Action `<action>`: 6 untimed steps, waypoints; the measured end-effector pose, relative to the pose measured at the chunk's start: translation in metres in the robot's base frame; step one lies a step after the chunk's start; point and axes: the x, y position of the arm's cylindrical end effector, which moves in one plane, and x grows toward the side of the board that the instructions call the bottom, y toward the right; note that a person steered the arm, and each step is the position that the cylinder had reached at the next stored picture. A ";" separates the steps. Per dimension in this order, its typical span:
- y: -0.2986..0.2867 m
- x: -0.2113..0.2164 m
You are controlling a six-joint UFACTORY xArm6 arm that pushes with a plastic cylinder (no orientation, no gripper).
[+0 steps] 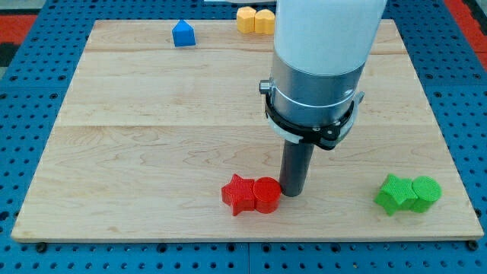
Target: Move the blue cube towards right center of the board
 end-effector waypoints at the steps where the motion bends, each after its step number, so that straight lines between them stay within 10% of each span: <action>1: -0.002 0.000; 6: 0.028 -0.062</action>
